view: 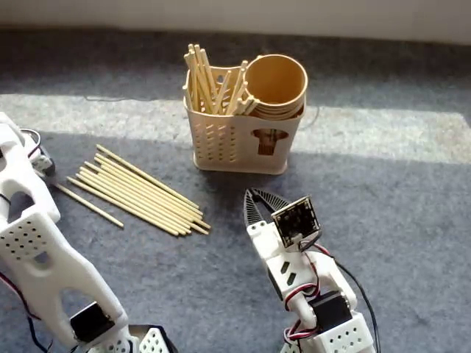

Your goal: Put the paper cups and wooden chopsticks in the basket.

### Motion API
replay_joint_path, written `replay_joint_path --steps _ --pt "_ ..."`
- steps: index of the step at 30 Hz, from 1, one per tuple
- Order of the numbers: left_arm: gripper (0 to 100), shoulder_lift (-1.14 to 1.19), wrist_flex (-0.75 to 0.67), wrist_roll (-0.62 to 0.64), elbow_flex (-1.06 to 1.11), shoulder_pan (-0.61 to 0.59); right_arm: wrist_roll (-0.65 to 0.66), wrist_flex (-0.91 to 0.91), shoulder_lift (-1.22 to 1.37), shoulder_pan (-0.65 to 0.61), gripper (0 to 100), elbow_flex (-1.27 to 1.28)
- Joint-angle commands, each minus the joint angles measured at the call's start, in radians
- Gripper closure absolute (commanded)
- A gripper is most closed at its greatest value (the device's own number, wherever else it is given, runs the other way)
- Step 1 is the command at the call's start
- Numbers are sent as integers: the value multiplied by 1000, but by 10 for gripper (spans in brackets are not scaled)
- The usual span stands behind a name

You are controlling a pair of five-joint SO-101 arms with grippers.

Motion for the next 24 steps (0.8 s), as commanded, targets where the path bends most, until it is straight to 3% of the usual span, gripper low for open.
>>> replay_joint_path --steps 1,7,11,24 --pt "864 13 -9 9 -35 -2 0 -2 -7 12 992 91" --pt "974 12 -9 8 -35 28 0 -2 -7 12 992 91" --pt "995 8 -5 6 -35 53 0 -2 -7 12 992 91" --pt "995 -208 295 6 -191 65 0 -2 -7 12 992 91"
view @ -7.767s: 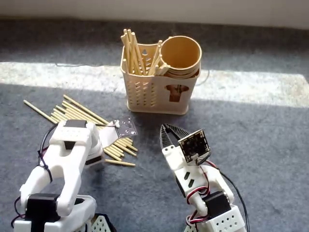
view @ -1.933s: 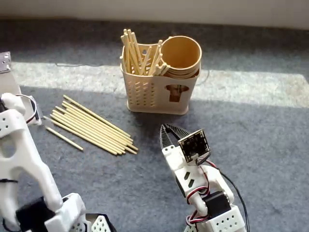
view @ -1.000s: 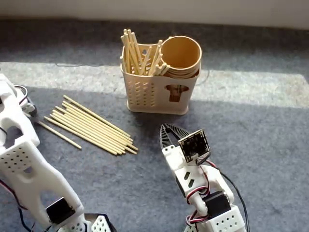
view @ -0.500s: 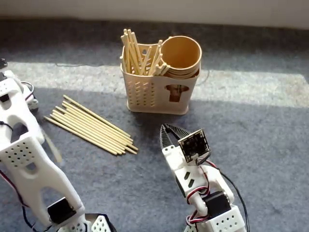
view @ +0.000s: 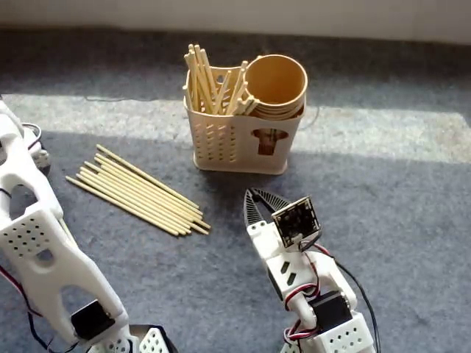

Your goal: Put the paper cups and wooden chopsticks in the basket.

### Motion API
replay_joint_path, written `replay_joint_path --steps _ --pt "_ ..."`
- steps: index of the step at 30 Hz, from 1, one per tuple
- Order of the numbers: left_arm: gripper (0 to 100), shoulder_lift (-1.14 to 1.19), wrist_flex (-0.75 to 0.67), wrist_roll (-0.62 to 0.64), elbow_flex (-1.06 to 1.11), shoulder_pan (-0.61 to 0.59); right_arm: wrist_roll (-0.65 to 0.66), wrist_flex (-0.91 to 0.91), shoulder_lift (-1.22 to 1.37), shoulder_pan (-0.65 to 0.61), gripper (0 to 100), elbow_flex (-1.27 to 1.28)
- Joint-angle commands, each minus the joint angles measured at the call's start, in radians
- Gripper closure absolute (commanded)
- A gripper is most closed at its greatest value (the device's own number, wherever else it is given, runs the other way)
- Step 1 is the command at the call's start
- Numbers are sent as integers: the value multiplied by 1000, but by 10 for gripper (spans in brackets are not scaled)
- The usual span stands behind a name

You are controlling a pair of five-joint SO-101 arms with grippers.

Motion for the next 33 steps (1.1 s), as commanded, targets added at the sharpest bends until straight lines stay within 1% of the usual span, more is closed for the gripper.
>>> replay_joint_path --steps 1,8,15,20,26,33 --pt "995 -157 74 6 -74 41 0 -2 -7 12 992 91" --pt "995 -372 152 6 -79 117 0 -2 -7 12 992 91" --pt "995 -621 150 15 -79 234 0 -1 -7 12 992 91" --pt "995 -786 141 109 -81 343 0 -1 -7 12 992 91" --pt "995 -923 -28 189 -76 498 0 -1 -7 12 992 91" --pt "995 -940 -206 272 -76 647 0 -1 -7 12 992 91"
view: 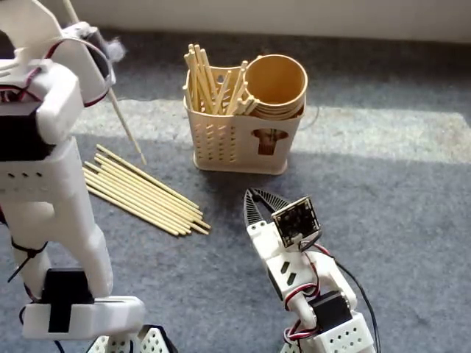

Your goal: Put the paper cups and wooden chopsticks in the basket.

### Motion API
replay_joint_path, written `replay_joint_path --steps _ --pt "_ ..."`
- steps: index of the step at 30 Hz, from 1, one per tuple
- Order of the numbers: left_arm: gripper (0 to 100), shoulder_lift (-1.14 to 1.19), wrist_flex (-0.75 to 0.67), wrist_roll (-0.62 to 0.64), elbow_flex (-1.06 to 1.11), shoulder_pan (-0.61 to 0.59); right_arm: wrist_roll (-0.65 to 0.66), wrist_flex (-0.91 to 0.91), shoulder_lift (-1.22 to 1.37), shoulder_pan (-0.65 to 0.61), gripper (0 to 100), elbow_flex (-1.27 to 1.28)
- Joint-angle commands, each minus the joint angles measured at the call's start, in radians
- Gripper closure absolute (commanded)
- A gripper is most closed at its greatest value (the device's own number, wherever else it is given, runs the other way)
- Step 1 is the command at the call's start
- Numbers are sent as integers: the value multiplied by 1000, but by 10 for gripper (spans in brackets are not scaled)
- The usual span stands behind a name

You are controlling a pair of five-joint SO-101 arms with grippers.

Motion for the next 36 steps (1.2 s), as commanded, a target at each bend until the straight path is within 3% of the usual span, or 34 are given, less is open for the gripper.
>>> replay_joint_path --steps 1,14,24,36 --pt "995 -35 -97 44 -39 81 0 -1 -7 12 992 91" --pt "995 54 -522 43 64 254 0 -1 -7 12 992 91" --pt "995 105 -603 -138 185 295 0 -1 -7 10 992 91" --pt "995 102 -832 -141 358 294 0 -1 -7 10 992 91"
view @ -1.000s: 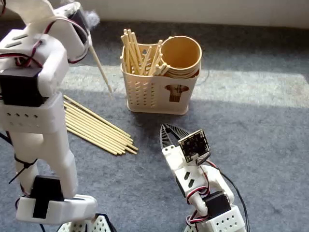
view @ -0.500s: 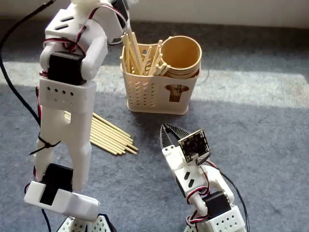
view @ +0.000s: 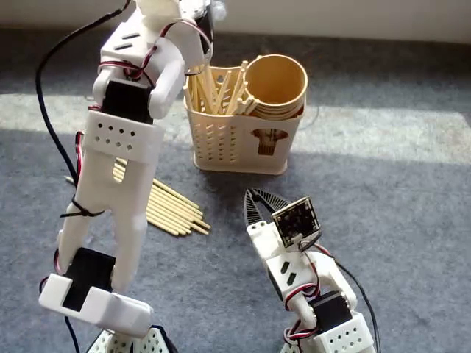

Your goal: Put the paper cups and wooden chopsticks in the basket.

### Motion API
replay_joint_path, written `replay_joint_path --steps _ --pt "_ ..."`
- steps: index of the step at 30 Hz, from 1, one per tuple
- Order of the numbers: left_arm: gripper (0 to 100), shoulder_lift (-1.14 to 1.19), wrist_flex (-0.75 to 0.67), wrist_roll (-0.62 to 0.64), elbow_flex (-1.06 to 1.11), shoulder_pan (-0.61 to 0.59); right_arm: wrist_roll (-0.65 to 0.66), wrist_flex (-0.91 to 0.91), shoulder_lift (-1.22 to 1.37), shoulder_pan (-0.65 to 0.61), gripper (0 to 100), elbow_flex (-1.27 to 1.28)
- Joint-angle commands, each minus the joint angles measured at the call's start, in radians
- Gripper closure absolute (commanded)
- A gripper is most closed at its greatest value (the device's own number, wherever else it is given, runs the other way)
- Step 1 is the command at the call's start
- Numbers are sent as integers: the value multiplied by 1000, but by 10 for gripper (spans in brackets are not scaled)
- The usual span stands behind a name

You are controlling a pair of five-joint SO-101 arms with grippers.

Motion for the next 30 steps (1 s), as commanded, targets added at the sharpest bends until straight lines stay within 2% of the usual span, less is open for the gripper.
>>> replay_joint_path --steps 1,5,10,12,16,21,30 --pt "995 -16 -51 -21 5 19 0 -1 -7 10 992 91" --pt "995 -18 12 -26 44 31 0 -1 -7 10 992 91" --pt "992 -76 178 -78 51 13 0 -2 -7 10 992 91" --pt "947 -119 252 -115 54 13 0 -2 -7 10 992 91" --pt "784 -185 384 -118 56 13 0 -2 -7 10 992 91" --pt "798 -243 471 -124 48 -1 0 -2 -7 10 992 91" --pt "800 -386 660 -123 54 -125 0 -2 -7 10 992 91"
